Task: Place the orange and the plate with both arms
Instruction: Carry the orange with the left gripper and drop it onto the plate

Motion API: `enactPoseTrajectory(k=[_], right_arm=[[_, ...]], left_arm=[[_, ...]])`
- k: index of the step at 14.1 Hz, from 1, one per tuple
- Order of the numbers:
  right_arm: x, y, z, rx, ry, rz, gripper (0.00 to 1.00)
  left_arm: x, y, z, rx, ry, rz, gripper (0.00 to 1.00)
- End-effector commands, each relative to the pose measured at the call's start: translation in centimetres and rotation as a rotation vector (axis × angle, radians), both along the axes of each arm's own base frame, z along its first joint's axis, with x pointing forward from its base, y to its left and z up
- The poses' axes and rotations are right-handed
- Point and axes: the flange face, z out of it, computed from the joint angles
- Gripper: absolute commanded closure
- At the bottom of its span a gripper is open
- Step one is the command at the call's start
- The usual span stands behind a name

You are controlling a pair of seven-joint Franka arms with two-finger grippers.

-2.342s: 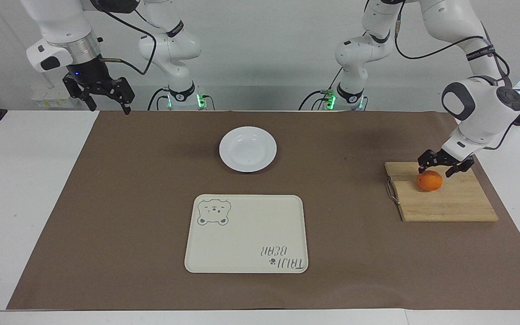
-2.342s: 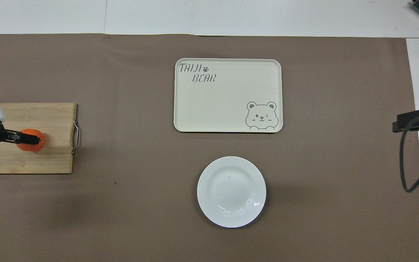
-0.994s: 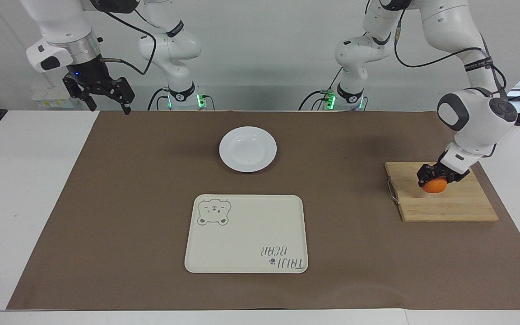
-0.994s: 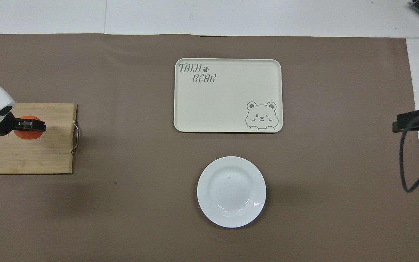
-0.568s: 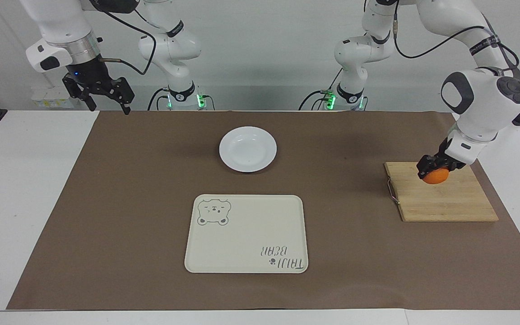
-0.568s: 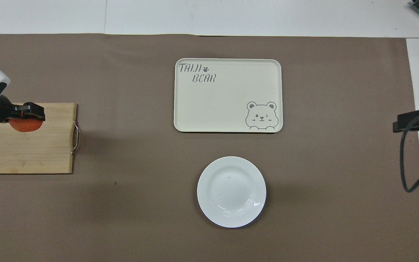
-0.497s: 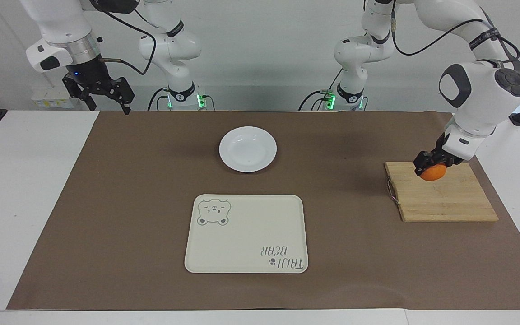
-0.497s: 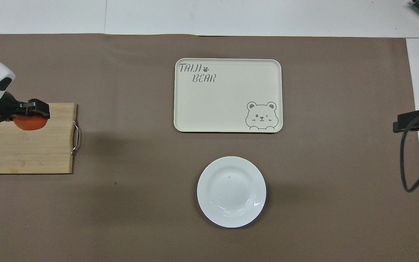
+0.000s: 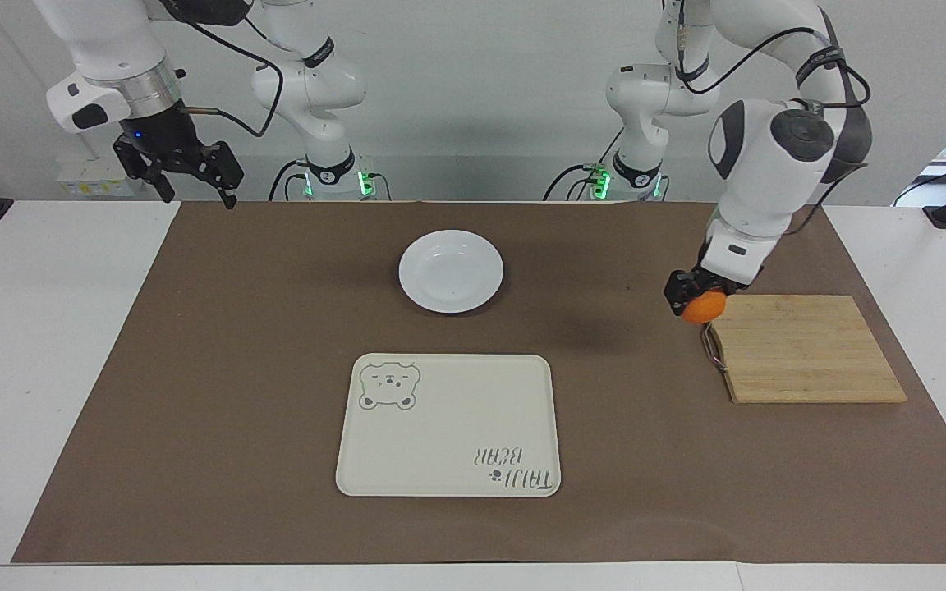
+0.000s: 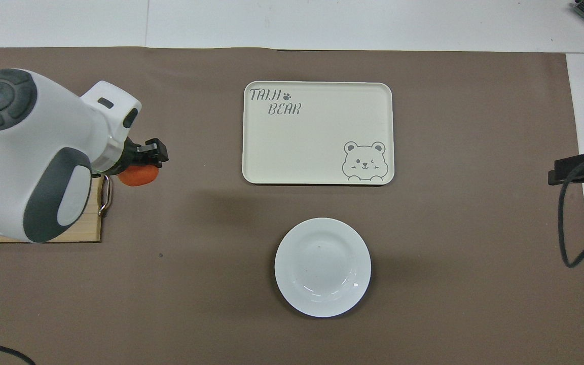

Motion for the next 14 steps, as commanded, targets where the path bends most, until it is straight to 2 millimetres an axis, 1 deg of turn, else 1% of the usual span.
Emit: enactPoseTrajectory(k=[1, 3, 4, 5, 7, 9, 10, 11, 12, 13, 14], right_arm=[[-0.6, -0.5, -0.1, 0.000, -0.016, 0.014, 0.00], [-0.6, -0.5, -0.1, 0.000, -0.016, 0.014, 0.00], [-0.6, -0.5, -0.1, 0.000, -0.016, 0.014, 0.00], [-0.6, -0.5, -0.1, 0.000, -0.014, 0.016, 0.00], [-0.6, -0.5, -0.3, 0.000, -0.011, 0.016, 0.00], [-0.6, -0.5, -0.4, 0.000, -0.010, 0.016, 0.00], [-0.6, -0.5, -0.4, 0.000, -0.008, 0.016, 0.00], [-0.7, -0.4, -0.8, 0.010, 0.001, 0.018, 0.00], [-0.7, -0.3, -1.1, 0.042, 0.005, 0.012, 0.00], [-0.7, -0.7, -1.6, 0.063, 0.011, 0.000, 0.00], [-0.7, -0.5, -2.2, 0.079, 0.023, 0.001, 0.00]], left_arm=[[-3.1, -5.3, 0.8, 0.004, -0.014, 0.001, 1.00], [-5.6, -9.1, 1.0, -0.071, 0.011, 0.009, 1.00], [-6.5, -10.3, 1.1, -0.118, 0.021, 0.023, 1.00], [-7.8, -12.2, 1.3, -0.153, 0.031, -0.002, 1.00], [-10.4, -15.5, 0.3, -0.210, 0.069, -0.037, 1.00], [-13.3, -19.4, -1.8, -0.249, 0.080, -0.088, 1.00], [-14.4, -20.9, -3.1, -0.263, 0.088, -0.103, 1.00], [-15.9, -22.4, -4.3, -0.273, 0.097, -0.118, 1.00], [-17.7, -23.9, -5.1, -0.276, 0.102, -0.143, 1.00], [-19.1, -24.9, -6.2, -0.271, 0.107, -0.151, 1.00], [-20.3, -25.7, -7.5, -0.265, 0.109, -0.156, 1.00]])
